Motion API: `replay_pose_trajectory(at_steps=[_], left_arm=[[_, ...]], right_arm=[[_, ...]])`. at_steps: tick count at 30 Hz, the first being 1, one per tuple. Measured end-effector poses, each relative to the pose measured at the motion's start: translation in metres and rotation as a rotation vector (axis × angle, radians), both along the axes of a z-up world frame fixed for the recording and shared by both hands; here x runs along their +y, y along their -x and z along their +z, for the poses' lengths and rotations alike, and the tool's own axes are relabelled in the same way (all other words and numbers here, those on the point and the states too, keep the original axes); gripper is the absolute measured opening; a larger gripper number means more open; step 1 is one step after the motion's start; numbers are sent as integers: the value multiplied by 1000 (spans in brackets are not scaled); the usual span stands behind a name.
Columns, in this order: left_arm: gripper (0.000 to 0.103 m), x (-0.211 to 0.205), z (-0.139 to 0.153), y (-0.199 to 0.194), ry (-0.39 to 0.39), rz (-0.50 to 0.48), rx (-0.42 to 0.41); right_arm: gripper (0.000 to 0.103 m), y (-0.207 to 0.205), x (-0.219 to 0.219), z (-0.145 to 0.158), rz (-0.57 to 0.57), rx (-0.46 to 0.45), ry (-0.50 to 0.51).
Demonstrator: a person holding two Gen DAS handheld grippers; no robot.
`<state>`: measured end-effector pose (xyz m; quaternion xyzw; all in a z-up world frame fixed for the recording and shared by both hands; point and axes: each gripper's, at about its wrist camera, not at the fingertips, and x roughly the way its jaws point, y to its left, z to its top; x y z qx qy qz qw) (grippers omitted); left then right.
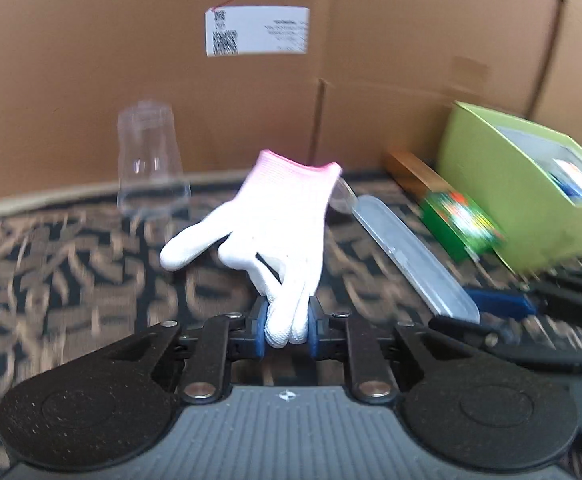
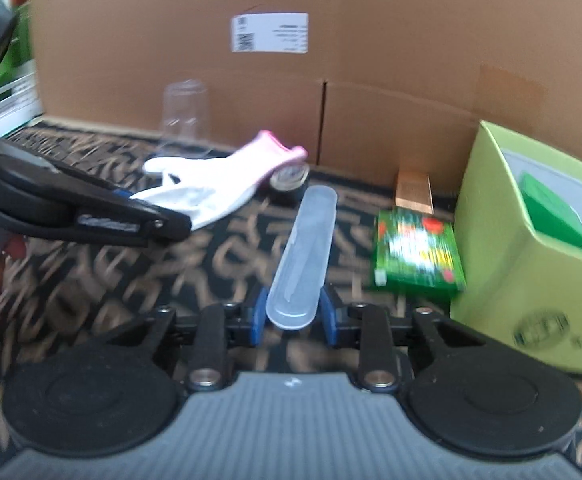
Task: Organize objects
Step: 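Grasp the white-pink glove with the left tool while the right grasps the clear toothbrush case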
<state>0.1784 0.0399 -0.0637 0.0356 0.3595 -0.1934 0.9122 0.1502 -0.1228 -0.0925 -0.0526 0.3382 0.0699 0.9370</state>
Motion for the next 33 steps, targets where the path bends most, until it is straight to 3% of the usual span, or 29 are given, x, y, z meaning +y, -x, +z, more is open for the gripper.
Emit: replay_pose_trajectory(at_steps=[5,7,8,9,10,14,17,21,22,23,25,27,28,30,33], left_arm=[[20,22,9,61,22,-57,77],[29,25,10,75,16,-66,84],[49,26,12,82,7,-66,82],[73,27,15,85,-3,-57,76],[80,27,19,88,-9,-43,57],[83,28,34,83,-63,-15,-65],[87,24,31,57,-93,-52,-97],[86,19,6,16,-94,-78,69],[86,17,3,16,-84,-73,90],[86,13,4,21,-90,-83,55],[67,3,7,30,-94,-174,29],[35,-8,7,37,-108,-208,47],[31,-13,6,38,-115,-218,60],[31,-18,7,42,-128,-218,46],[33,-20,6,46,-145,-218,35]], right_arm=[[27,58,-8,9,85,46,6],[28,77,-11,13,102,62,14],[28,85,-13,14,108,70,14],[36,91,-14,16,110,66,12],[47,94,-15,18,106,56,11],[56,91,-14,21,89,24,-8],[64,88,-17,21,79,13,-45],[65,87,-22,20,49,4,-62],[65,86,-24,19,39,3,-67],[65,86,-26,19,31,3,-71],[65,84,-29,18,24,4,-76],[64,80,-30,16,21,10,-80],[64,78,-29,14,23,13,-80],[62,74,-25,12,39,10,-78],[47,71,-17,8,58,9,-48]])
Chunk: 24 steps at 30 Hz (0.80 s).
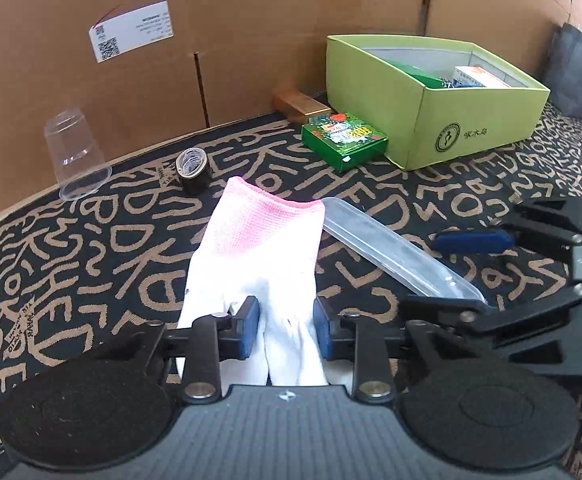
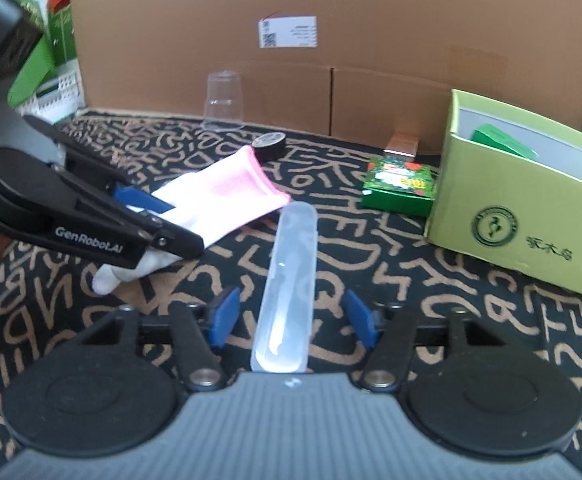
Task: Organize objects
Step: 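Grasp the white-pink glove with the left tool while the right grasps the clear toothbrush case, then carry glove and toothbrush case into the lime-green box, open both tools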
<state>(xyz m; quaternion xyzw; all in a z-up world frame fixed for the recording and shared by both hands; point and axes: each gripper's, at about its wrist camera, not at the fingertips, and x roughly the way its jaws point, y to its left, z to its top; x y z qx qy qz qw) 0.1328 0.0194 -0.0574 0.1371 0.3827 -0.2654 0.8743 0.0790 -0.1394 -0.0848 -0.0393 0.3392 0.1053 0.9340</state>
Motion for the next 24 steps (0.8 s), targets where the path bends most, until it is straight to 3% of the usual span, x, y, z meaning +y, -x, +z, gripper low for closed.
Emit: replay_pose_trajectory(at_steps=[3,4,6,7,12,19,24], left_arm=[[33,-2,-2,1,-10,13,-5],[31,-3,-1,1,-10,19,-5],[13,-3,1,2,-2,29,3],[10,-3,3,3,5,33,9],[9,-11,24,16,101,15,51],[9,-40,74,23,274,-58,30],[9,-79,101,15,369,-82,-11]], right_arm=[[28,2,2,-1,11,-14,-9],[27,4,3,0,10,-18,-3],[27,8,1,1,15,-22,4],[27,12,-1,1,14,-25,-1],[27,33,-19,16,-20,-60,-74],[27,64,-57,56,-103,-190,-118],[27,74,-92,86,-204,-296,-93]])
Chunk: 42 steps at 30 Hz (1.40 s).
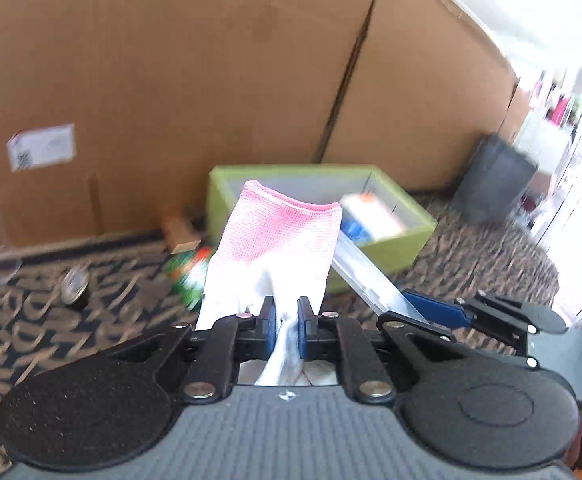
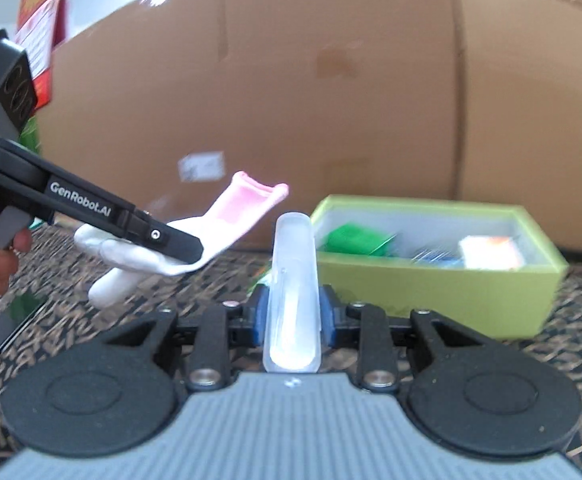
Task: Organize objects
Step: 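Carry glove and toothbrush case into the lime-green box, open both tools, then move both tools back toward the tape roll and green-red tea box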
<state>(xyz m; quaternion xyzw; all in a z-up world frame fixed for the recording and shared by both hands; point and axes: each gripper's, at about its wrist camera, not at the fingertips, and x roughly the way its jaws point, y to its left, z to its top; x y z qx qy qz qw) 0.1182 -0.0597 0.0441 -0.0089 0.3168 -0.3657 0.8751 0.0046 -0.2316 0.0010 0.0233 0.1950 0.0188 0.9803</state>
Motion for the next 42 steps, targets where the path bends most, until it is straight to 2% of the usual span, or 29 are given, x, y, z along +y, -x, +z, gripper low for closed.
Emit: replay_pose_trajectory(at_steps=[6,12,16,19,23,24,26,27,28,29,32,34,37,42], left_arm=[[9,-59,16,-26,84,9,-15],[9,-116,11,-57,123,43,27],[9,-144,1,-73,118,74,37],[9,-157,-11,-86,117,93,75],[9,-165,-22,-97,99,87,102],[13,-166,-23,-98,101,80,100],[35,-162,-25,-97,116,67,101],[61,-158,-25,-96,128,71,109],[74,-153,-25,-94,148,88,101],[74,-147,-25,-91,162,115,78],[76,-135,-24,-89,128,128,32],[82,-132,-25,-86,116,141,34],[82,-126,-28,-82,101,158,42],[83,-107,-31,-72,88,170,59]], right_arm=[[27,-19,-50,22,-138,-40,30],[27,-62,-95,25,-225,-18,14],[27,-92,-116,19,-246,-9,-9],[27,-114,-127,6,-240,9,-41],[27,-122,-126,-14,-221,38,-46],[27,-126,-126,-17,-204,56,-40],[35,-130,-125,-23,-184,77,-18],[50,-127,-124,-25,-197,70,1],[55,-124,-125,-26,-211,60,16],[57,-119,-125,-26,-219,48,24],[72,-103,-125,-26,-241,26,32],[93,-95,-125,-27,-264,19,39],[101,-83,-122,-25,-277,7,40],[103,-74,-114,-21,-268,10,40]])
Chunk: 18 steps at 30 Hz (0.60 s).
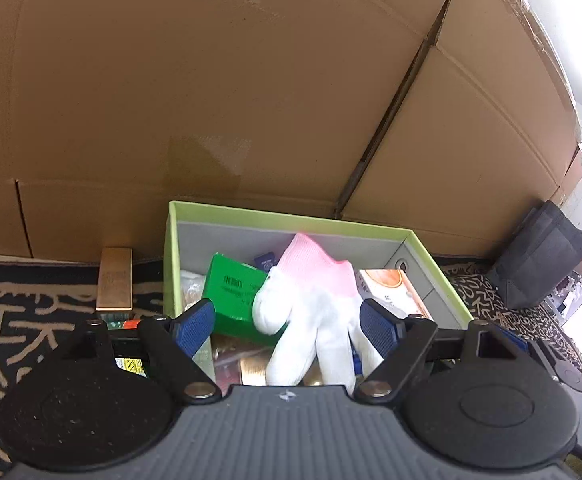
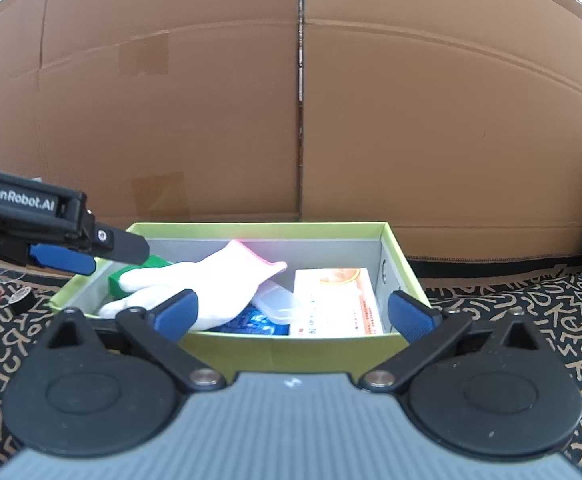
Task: Organize objects
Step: 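Move both tools back toward the tape roll and green-red tea box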
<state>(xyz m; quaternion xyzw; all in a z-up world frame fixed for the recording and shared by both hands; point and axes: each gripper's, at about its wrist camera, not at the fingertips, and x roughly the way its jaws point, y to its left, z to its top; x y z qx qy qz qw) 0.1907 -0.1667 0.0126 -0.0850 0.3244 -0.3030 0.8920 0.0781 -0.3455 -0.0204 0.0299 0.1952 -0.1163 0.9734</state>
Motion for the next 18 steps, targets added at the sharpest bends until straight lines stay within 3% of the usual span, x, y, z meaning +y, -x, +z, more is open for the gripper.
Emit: replay_pose_trajectory(at_steps=[7,14,18], left_arm=[[83,13,5,20,-17,17,-18],[83,23,4,46,-162,82,-60],[84,37,-2,60,-187,118,-82]], right_arm=[[103,15,21,13,30,-11,-12],[103,36,54,22,100,-43,-1],[103,43,73,19,141,-35,-20]])
